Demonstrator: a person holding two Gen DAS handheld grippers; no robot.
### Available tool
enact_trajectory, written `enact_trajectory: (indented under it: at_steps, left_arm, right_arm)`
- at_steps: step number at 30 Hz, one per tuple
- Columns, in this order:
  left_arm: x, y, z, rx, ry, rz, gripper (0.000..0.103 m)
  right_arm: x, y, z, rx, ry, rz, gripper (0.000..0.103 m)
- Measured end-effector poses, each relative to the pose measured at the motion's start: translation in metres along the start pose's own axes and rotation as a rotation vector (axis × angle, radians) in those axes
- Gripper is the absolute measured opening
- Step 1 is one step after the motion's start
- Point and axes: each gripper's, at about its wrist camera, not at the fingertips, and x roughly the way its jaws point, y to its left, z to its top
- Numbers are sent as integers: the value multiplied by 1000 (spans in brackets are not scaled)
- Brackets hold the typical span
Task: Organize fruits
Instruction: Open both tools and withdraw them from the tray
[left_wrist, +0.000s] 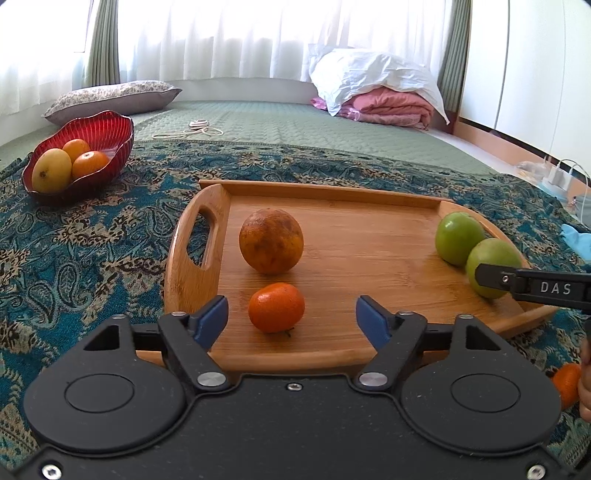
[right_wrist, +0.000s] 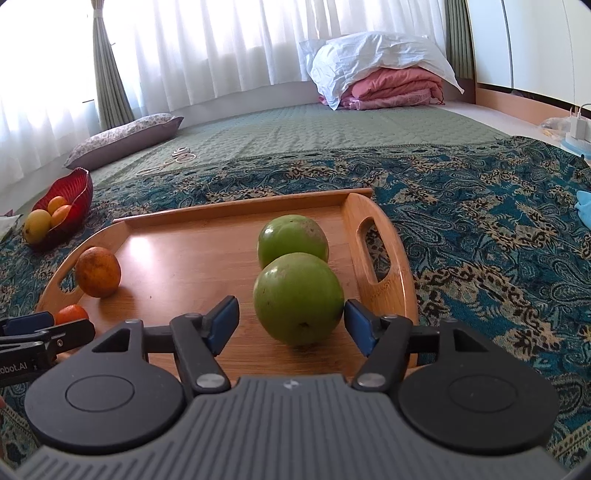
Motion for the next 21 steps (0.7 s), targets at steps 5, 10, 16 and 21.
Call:
enact_trajectory:
  at_steps: [5,10,16,21]
  left_arm:
    - [-10,-5,-4,17,-9,-17,81]
    - [-20,-11,-8,40,-21,-25,85]
    - [-29,-16,-13,47,-22,-40,88]
    - [-37,-21,-18,54,-28,-51,92]
  right_arm:
    - [-8,5,-6,-48,-13,1,79]
    - [-13,8,-12,-91,-19,3,86]
    - [-24,7,-18,-110,-33,14,91]
    - [-36,8,-25,-148,-56,12,96]
